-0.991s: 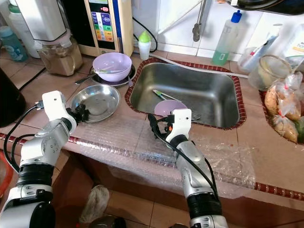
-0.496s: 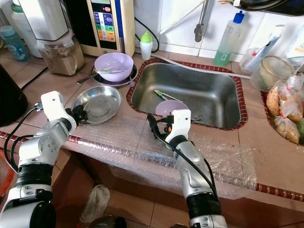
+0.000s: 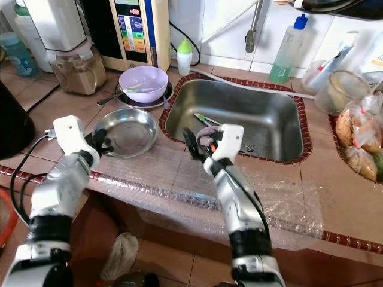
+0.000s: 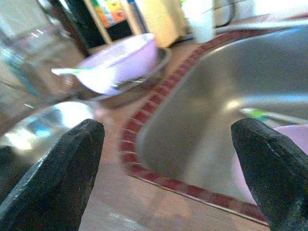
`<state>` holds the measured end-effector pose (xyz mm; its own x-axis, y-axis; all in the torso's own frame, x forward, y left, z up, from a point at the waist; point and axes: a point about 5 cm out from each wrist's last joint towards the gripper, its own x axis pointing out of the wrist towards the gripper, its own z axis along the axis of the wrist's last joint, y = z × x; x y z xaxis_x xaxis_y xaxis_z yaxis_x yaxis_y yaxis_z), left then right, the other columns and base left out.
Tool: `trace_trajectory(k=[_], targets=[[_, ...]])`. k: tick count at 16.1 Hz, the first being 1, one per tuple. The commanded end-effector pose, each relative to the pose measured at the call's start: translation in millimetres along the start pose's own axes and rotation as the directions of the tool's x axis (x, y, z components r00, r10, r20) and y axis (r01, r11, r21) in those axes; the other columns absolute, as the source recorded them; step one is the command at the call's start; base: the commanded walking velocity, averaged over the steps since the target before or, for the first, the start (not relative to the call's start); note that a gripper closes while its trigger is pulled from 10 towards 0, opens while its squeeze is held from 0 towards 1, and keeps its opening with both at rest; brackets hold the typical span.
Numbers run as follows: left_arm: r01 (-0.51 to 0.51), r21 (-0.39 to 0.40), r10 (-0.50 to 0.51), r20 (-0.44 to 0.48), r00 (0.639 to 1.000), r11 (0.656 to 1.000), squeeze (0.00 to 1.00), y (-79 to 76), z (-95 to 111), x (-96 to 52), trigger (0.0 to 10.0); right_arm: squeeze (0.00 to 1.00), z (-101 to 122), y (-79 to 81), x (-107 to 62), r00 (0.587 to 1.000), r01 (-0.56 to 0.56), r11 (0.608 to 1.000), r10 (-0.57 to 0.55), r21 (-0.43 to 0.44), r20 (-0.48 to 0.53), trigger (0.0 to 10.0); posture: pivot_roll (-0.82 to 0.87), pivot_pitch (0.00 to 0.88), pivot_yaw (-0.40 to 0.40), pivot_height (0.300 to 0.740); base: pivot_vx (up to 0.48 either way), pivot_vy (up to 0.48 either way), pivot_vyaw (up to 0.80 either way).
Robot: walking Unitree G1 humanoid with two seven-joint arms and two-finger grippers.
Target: Kitchen organization
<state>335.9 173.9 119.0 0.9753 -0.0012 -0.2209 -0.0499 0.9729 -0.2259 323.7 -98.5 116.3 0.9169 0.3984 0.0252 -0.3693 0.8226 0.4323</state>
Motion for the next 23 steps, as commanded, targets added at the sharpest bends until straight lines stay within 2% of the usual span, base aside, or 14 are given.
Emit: trace_trajectory(k=[1,4,6,7,8,9,11,15,17,23], targets=[[0.048,0.035,-0.049,0.037,0.998,0.998,0.00,-9.0,5.6,-1.0,0.0,0.00,-5.5,6.8,4.6,0.999,-0.028,0.997,0.030,0.068,-0.029,10.0,0.00,0.000,0.027,0.740,0.000,0.000,0.00],[0.102,0.071,-0.107,0.065,0.992,0.992,0.00,-18.3,9.6,-1.3,0.0,0.00,-15.2,22.7,16.1,0.996,-0.057,0.985,0.068,0.162,-0.059,10.0,0.02,0.000,0.024,0.740,0.000,0.000,0.00],[0.153,0.077,-0.160,0.100,0.982,0.985,0.00,-27.1,14.4,-2.2,0.0,0.00,-24.5,32.0,25.0,0.994,-0.039,0.983,0.057,0.177,-0.097,9.9,0.02,0.000,0.022,0.740,0.000,0.000,0.00],[0.158,0.083,-0.166,0.101,0.981,0.984,0.00,-28.3,13.9,-2.4,0.0,0.00,-26.1,29.7,27.0,0.994,0.002,0.987,0.016,0.161,-0.112,3.9,0.02,0.000,0.018,0.740,0.000,0.000,0.00],[0.164,0.086,-0.172,0.104,0.980,0.983,0.00,-30.0,13.0,-2.5,0.0,0.00,-27.2,26.2,29.5,0.991,0.052,0.987,-0.032,0.154,-0.130,3.6,0.02,0.000,0.010,0.740,0.000,0.000,0.00],[0.170,0.083,-0.178,0.107,0.978,0.982,0.00,-31.9,11.9,-2.8,0.0,0.00,-27.7,25.1,32.0,0.988,0.077,0.987,-0.056,0.139,-0.146,0.0,0.02,0.000,0.008,0.740,0.000,0.000,0.00],[0.188,0.071,-0.195,0.117,0.974,0.980,0.00,-33.2,11.4,-4.6,0.0,0.00,-22.8,32.2,38.3,0.991,0.062,0.979,-0.038,0.192,-0.130,0.0,0.03,0.000,0.004,0.740,0.000,0.000,0.00],[0.232,0.073,-0.240,0.150,0.959,0.970,0.00,-36.6,16.1,-5.6,0.0,0.00,-22.3,36.9,44.8,0.989,0.047,0.971,-0.013,0.233,-0.146,0.0,0.03,0.000,0.007,0.740,0.000,0.000,0.00],[0.256,0.066,-0.264,0.177,0.948,0.964,0.00,-39.5,19.2,-6.4,0.0,0.00,-23.5,35.0,46.7,0.987,0.048,0.971,-0.010,0.233,-0.159,0.0,0.03,0.000,0.008,0.740,0.000,0.000,0.00],[0.307,0.030,-0.306,0.234,0.923,0.951,0.00,-46.1,25.5,-8.3,0.0,0.00,-11.8,37.8,51.6,0.990,-0.052,0.970,0.081,0.236,-0.114,0.0,0.03,0.000,0.004,0.740,0.000,0.000,0.00]])
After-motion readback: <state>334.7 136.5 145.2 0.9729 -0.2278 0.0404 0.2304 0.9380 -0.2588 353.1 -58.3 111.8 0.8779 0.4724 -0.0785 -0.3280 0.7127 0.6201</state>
